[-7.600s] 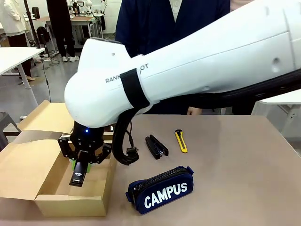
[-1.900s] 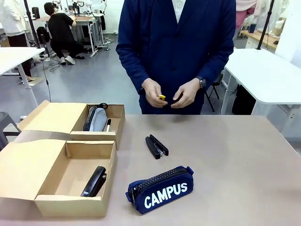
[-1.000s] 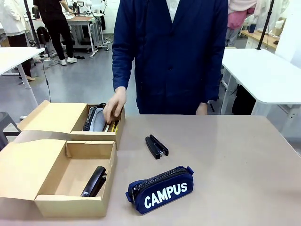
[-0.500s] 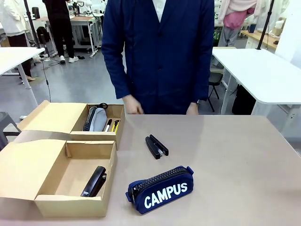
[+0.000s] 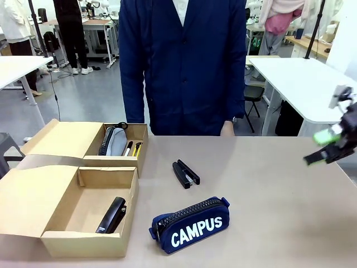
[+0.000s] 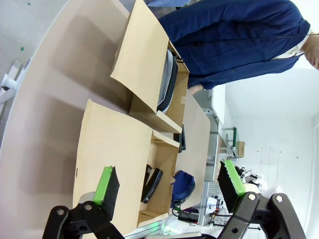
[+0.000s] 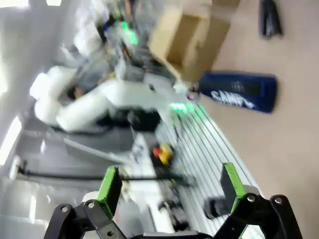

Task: Place items inside the box.
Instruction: Pick up a Pencil pouch or Stapler and place it inside the Mailer Box closest to the robot.

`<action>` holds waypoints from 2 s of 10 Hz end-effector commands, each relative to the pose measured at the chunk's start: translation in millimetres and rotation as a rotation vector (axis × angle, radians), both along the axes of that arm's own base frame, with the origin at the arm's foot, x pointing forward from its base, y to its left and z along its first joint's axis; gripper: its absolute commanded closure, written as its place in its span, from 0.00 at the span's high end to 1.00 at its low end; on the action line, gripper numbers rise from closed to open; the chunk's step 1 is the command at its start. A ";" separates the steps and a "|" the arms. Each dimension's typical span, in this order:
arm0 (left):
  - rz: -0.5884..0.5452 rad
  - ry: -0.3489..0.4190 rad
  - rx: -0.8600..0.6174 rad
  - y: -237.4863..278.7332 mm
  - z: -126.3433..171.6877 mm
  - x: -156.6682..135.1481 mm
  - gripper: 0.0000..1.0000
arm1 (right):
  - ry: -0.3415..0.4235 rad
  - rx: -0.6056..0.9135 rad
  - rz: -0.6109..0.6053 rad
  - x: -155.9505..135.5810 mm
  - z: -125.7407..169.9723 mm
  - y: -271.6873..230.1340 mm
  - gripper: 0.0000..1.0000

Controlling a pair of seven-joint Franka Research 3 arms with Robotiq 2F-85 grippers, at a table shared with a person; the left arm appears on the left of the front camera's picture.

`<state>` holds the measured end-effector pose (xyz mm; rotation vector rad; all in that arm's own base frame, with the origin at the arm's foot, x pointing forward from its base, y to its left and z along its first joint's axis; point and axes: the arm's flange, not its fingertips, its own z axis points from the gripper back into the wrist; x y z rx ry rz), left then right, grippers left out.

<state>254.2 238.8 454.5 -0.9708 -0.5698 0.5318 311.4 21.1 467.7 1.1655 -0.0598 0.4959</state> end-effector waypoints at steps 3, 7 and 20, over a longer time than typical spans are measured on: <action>-0.007 -0.029 -0.005 -0.1 -0.7 -0.2 1.00 | 0.054 0.090 -0.133 1.4 1.8 -25.4 1.00; -0.007 -0.029 -0.005 -0.1 -0.7 -0.2 1.00 | -0.719 0.152 0.301 0.4 13.6 47.6 1.00; -0.007 -0.029 -0.005 -0.1 -0.7 -0.2 1.00 | -0.756 -0.273 0.059 -10.6 12.2 13.4 1.00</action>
